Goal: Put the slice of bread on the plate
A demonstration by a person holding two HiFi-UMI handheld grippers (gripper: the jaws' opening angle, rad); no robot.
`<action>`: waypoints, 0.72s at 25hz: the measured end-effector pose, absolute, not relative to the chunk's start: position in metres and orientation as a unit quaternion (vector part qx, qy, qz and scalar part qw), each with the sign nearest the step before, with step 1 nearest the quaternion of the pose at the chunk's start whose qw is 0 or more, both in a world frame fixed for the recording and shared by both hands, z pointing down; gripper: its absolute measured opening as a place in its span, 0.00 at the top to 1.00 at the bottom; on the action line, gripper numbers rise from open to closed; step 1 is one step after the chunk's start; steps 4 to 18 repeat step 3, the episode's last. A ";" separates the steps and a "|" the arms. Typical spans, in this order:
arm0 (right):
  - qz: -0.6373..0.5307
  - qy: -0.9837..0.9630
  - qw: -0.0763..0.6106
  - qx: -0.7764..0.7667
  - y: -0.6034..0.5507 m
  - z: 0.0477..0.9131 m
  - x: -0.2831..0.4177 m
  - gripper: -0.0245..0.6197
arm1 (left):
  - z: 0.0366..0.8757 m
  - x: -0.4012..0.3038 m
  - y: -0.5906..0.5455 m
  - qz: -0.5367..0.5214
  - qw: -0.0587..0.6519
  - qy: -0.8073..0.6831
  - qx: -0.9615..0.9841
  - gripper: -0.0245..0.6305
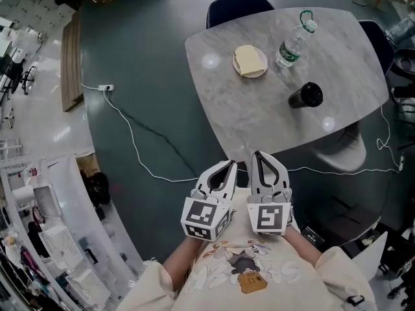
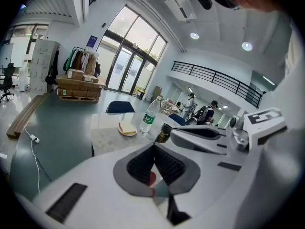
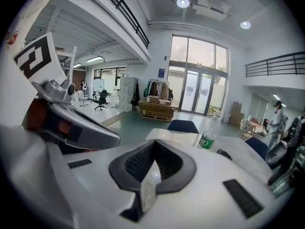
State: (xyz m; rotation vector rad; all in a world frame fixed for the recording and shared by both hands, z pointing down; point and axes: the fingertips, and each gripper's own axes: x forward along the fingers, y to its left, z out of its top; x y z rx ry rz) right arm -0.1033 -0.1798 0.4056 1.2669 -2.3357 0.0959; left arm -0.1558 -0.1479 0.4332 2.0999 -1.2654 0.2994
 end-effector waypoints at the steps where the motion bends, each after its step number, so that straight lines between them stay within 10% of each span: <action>1: 0.032 -0.851 0.238 0.467 -0.168 0.403 -0.110 0.95 | 0.434 -0.164 -0.137 0.115 0.331 -0.481 0.804 0.95; 18: 0.024 -0.848 0.240 0.473 -0.145 0.398 -0.123 0.95 | 0.438 -0.180 -0.115 0.117 0.336 -0.476 0.804 0.95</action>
